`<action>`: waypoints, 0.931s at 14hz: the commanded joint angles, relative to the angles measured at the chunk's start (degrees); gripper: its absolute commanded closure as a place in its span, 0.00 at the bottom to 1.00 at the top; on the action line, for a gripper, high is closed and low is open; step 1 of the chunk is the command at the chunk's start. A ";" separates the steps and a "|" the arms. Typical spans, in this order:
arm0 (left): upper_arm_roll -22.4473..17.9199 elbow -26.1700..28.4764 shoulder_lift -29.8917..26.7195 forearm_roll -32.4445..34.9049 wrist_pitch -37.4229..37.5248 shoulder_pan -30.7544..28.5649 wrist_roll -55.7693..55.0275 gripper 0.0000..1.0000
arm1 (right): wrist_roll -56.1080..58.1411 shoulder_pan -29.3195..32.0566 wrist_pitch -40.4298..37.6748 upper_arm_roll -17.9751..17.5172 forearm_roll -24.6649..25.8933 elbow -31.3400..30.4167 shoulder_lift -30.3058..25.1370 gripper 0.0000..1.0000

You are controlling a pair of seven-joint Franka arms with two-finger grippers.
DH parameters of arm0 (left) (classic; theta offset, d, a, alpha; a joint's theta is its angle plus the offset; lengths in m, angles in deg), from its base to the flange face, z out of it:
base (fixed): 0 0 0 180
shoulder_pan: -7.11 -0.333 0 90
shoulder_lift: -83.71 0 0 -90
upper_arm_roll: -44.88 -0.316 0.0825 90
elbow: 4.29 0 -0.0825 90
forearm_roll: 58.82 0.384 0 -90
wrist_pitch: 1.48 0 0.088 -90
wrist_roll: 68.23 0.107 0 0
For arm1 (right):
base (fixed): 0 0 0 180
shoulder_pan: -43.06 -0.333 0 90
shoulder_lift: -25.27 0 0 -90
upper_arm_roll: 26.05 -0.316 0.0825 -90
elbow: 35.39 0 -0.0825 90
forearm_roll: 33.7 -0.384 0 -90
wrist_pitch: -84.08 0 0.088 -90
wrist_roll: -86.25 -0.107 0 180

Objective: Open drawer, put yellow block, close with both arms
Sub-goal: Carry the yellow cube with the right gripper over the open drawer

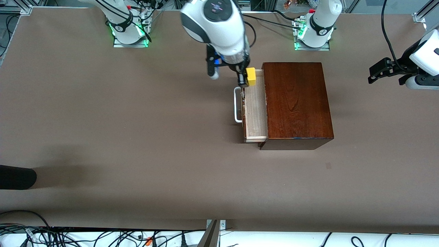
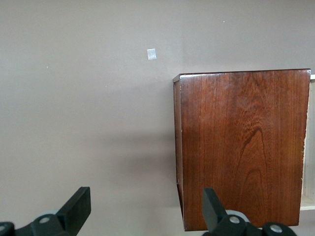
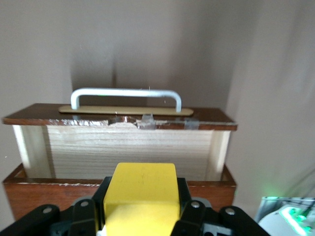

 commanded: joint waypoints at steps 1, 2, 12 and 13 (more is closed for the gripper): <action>-0.24 -0.55 -0.42 0.67 0.97 0.42 0.95 0.00 | -3.38 -3.71 1.57 2.39 1.62 5.10 5.32 1.00; -0.24 -0.55 -0.42 0.67 0.97 0.42 0.95 0.00 | -3.38 -4.76 2.54 3.35 1.62 5.10 6.20 1.00; -0.24 -0.55 -0.42 0.67 0.97 0.42 0.95 0.00 | -3.20 -5.83 6.85 3.80 3.20 3.69 12.10 1.00; -0.24 -0.55 -0.42 0.67 0.97 0.42 0.95 0.00 | -3.20 -5.91 7.72 3.80 3.12 2.91 12.19 1.00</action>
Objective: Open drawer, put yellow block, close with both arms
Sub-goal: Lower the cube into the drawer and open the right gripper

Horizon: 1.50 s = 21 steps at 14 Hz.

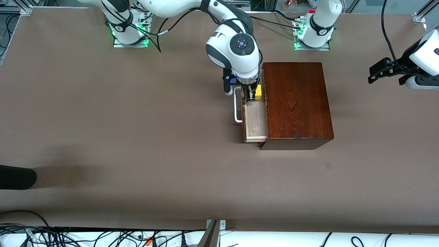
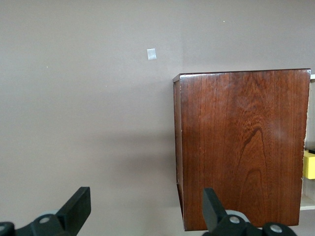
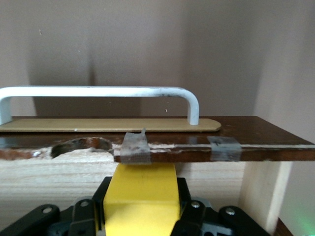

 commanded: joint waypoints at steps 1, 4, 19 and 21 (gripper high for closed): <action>-0.24 -0.54 -0.42 0.67 0.94 0.42 1.04 0.00 | -1.44 -1.06 2.10 0.53 1.09 -0.25 0.81 1.00; -0.24 -0.54 -0.42 0.67 0.94 0.42 0.95 0.00 | -1.17 -1.15 3.07 0.53 1.09 -1.57 0.81 1.00; 4.14 -1.33 1.95 -1.26 4.19 1.20 11.20 0.00 | 22.05 8.77 -23.16 0.62 0.30 2.29 -14.99 0.00; 6.60 -1.33 3.09 -3.10 4.37 1.21 16.05 0.00 | 33.06 12.02 -29.07 1.75 0.39 2.12 -17.81 0.00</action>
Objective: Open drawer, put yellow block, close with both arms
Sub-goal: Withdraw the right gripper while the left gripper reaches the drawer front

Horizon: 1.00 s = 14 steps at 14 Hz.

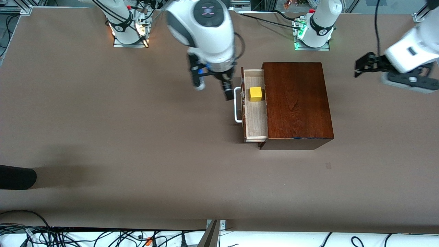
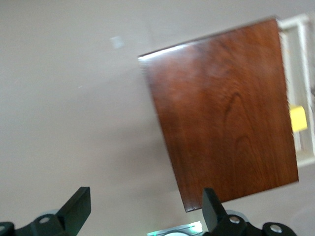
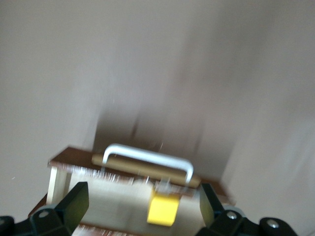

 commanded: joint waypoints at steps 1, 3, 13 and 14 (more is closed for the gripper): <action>3.15 -1.33 2.92 -4.63 1.20 0.12 6.15 0.00 | 13.70 3.81 -6.49 1.91 0.23 -1.68 -4.39 0.00; 6.40 -1.33 4.95 -9.29 1.12 0.12 6.17 0.00 | 26.35 5.40 -11.15 5.16 0.23 -2.73 -7.29 0.00; 24.00 -1.94 19.97 -8.44 -21.89 7.40 24.69 0.00 | 75.24 6.01 -5.21 26.26 0.06 -28.20 -27.58 0.00; 24.08 -1.94 21.90 -5.82 -24.00 8.98 28.10 0.00 | 78.85 8.28 -4.33 26.27 -0.03 -30.93 -29.70 0.00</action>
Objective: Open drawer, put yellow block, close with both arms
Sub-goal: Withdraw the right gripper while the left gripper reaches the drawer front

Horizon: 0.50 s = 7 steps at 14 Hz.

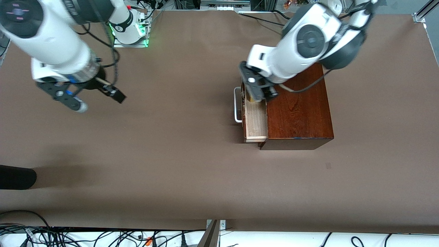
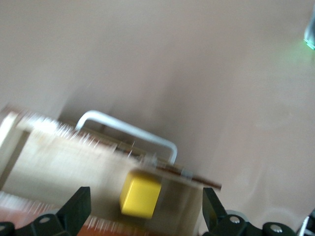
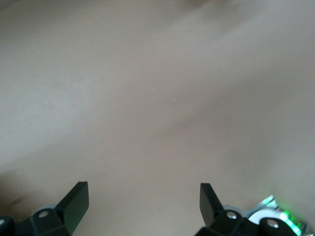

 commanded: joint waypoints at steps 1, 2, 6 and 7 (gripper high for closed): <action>0.18 -2.05 5.97 5.24 -4.66 4.18 9.07 0.00 | 9.90 4.29 3.89 -0.09 0.07 -11.20 -8.40 0.00; 0.09 -2.05 7.47 7.00 -6.51 5.76 11.02 0.00 | 14.47 6.40 4.16 -0.18 0.07 -11.48 -8.67 0.00; 0.18 -1.88 12.49 16.15 -10.83 9.02 14.64 0.00 | 30.92 15.01 4.25 -2.10 -0.02 -11.40 -8.94 0.00; 0.09 -1.88 13.54 16.51 -11.45 9.46 14.73 0.00 | 33.30 18.17 4.42 -4.55 -0.02 -11.40 -8.94 0.00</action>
